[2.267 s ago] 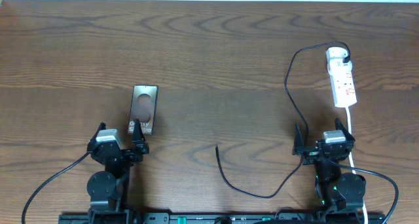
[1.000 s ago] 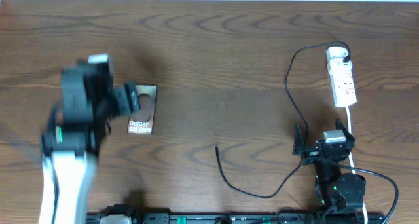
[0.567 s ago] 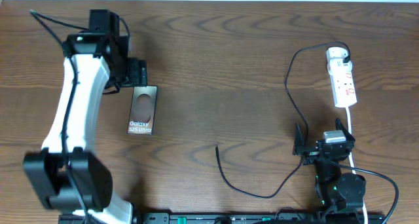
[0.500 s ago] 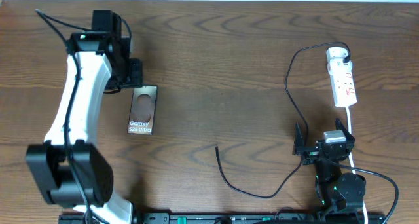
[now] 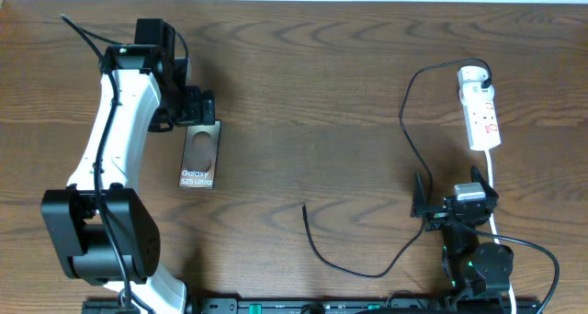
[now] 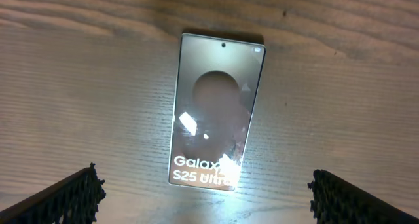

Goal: Plug charger to phone and switch on socket
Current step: 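Move the left gripper over the phone and lower toward it, then lower the left gripper around the phone's long edges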

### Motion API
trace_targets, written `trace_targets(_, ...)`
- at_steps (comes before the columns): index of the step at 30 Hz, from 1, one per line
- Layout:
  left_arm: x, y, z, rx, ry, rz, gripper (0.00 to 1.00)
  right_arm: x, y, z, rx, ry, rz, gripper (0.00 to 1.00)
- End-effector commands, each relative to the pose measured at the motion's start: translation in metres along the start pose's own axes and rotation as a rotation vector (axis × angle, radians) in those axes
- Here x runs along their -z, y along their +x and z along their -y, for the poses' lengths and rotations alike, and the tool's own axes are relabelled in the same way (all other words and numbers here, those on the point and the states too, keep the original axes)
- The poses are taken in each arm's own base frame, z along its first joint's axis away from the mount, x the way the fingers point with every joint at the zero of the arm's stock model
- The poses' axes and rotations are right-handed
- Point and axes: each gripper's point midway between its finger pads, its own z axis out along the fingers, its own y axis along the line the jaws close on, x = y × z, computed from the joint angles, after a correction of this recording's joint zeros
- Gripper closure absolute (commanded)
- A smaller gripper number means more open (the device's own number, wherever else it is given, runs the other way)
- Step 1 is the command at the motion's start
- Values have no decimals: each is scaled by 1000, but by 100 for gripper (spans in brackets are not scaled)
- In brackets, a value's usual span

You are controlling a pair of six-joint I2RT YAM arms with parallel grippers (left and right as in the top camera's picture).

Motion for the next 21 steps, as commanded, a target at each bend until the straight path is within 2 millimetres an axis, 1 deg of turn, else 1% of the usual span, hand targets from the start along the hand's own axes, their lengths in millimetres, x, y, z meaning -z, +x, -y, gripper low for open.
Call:
trace_targets(1,-15,9,0,1,13,-27,0,0,1,2,-11,11,-3,1)
trace_targets(3,-23,13,0,2,12,-35,0,0,1,2,-11,11,-3,1)
trace_targets(6,-42,22,-1,-1,12,-49,0,0,1,2,-11,11,-4,1)
trace_targets(8,-48,26,-2,-16,12,-56,0,0,1,2,-11,11,-3,1)
trace_targets(10,-60,35,-3,-67,13,-72,0,0,1,2,-11,11,-3,1)
trace_targets(13,-69,40,-2,-69,21,-76,1,0,1,2,-11,11,-3,1)
trace_targets(21,-76,36,0,-68,32,-44,2,0,1,2,-11,11,-3,1)
